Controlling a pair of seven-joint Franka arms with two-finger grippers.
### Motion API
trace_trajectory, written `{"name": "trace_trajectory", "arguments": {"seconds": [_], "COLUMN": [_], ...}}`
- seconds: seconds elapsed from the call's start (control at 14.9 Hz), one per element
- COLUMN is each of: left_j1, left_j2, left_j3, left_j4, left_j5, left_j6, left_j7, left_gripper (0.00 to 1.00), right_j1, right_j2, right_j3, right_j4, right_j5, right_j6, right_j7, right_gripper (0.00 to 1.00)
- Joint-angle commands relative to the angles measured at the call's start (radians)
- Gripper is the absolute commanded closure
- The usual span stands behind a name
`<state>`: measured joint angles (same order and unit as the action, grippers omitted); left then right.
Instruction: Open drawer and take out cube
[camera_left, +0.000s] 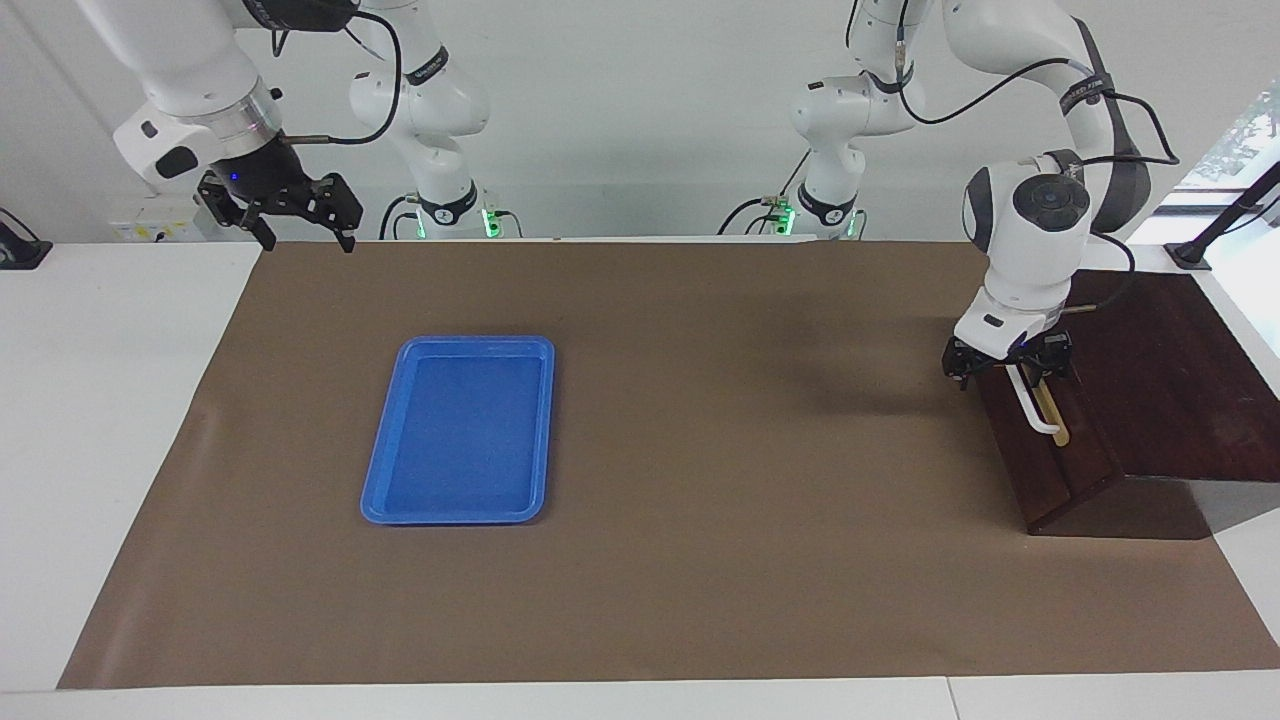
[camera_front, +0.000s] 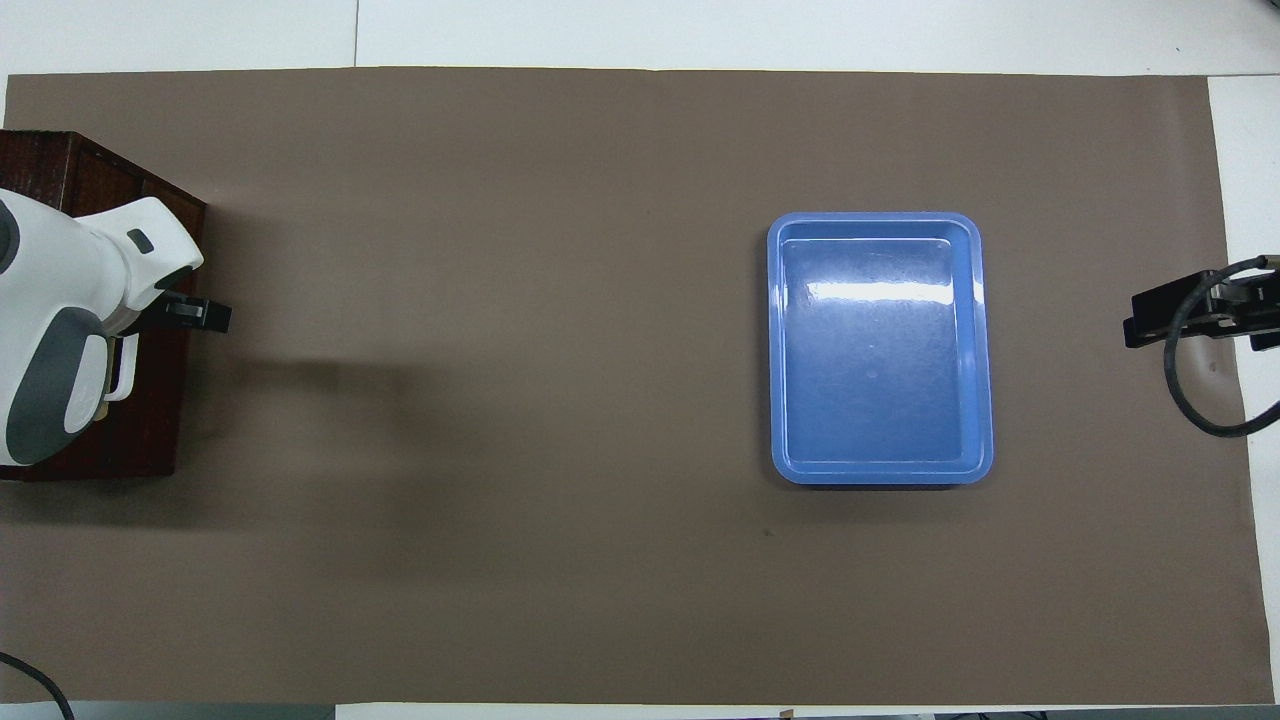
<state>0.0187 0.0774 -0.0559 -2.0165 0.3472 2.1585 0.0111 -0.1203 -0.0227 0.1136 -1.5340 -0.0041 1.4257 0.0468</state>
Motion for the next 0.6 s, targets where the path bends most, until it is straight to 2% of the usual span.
{"name": "trace_trajectory", "arguments": {"seconds": [0.0, 0.54], "left_j1": [0.015, 0.03], "left_j2": [-0.001, 0.007], "left_j3": [0.001, 0.001], "left_j4": [-0.015, -0.036], "left_j5": [0.022, 0.022], "left_j6": [0.041, 0.084], "left_j7": [0.003, 0.006], "left_gripper": [0.0, 0.0], "right_j1": [-0.015, -0.016], "right_j2": [-0.002, -0.002], "right_j3": [0.008, 0.003], "right_j4": [-0.003, -0.003], "right_j5": [-0.011, -0.011], "right_j6": [0.013, 0.013], "right_j7": [-0.036, -0.038], "right_gripper": [0.0, 0.0]}}
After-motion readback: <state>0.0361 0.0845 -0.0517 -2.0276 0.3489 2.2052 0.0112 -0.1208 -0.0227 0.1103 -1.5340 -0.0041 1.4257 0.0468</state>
